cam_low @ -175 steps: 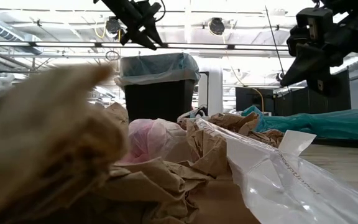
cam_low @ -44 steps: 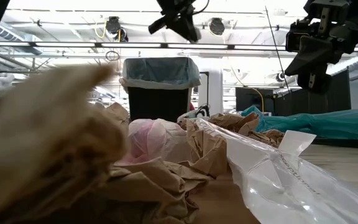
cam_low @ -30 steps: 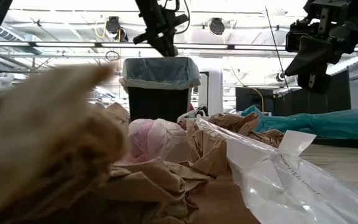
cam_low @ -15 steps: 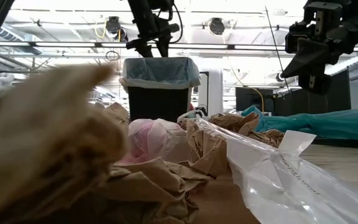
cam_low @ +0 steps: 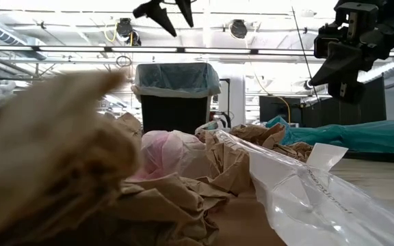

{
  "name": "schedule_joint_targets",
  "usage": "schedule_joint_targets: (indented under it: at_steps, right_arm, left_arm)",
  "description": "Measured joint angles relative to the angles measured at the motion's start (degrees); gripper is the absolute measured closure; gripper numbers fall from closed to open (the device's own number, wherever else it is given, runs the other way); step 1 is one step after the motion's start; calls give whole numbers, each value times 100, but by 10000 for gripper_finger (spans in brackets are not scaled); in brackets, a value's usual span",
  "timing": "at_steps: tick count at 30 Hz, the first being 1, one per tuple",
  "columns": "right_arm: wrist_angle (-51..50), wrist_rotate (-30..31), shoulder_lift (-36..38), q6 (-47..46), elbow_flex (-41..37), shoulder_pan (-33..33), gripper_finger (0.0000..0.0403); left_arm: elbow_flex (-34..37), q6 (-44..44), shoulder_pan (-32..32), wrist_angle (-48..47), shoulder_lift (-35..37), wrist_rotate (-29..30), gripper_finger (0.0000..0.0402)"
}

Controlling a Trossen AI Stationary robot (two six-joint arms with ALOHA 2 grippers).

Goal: Place trash/remove bag and relplace
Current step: Put the white paper trash into the trash bin

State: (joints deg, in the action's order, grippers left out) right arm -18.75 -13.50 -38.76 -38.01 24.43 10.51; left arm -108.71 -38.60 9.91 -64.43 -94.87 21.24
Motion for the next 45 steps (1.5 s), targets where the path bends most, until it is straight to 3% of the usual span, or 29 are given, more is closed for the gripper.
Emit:
schedule_joint_targets:
  at_steps: [10, 15, 21, 29, 34, 45]
  right_arm:
    - [-1, -9, 0, 30, 0, 2, 403]
    - [-2, -14, 0, 32, 0, 2, 403]
    - [-39, -38, 0, 31, 0, -7, 403]
    - [-91, -39, 2, -52, 0, -9, 403]
    - [-90, -39, 2, -211, 0, -9, 403]
    - [-86, -7, 2, -574, 0, -11, 403]
  left_arm:
    - [2, -1533, -1256, -575, -602, 889, 151]
    - [237, -2161, -1527, -567, -1006, 893, 151]
    - [1170, -2839, -1613, -312, -1084, 664, 151]
    - [2428, -2539, -1413, 1391, -1093, -109, 151]
    - [2925, -2478, -1109, 1586, -1091, -177, 151]
    - [2977, -926, -262, 2122, -1086, -630, 151]
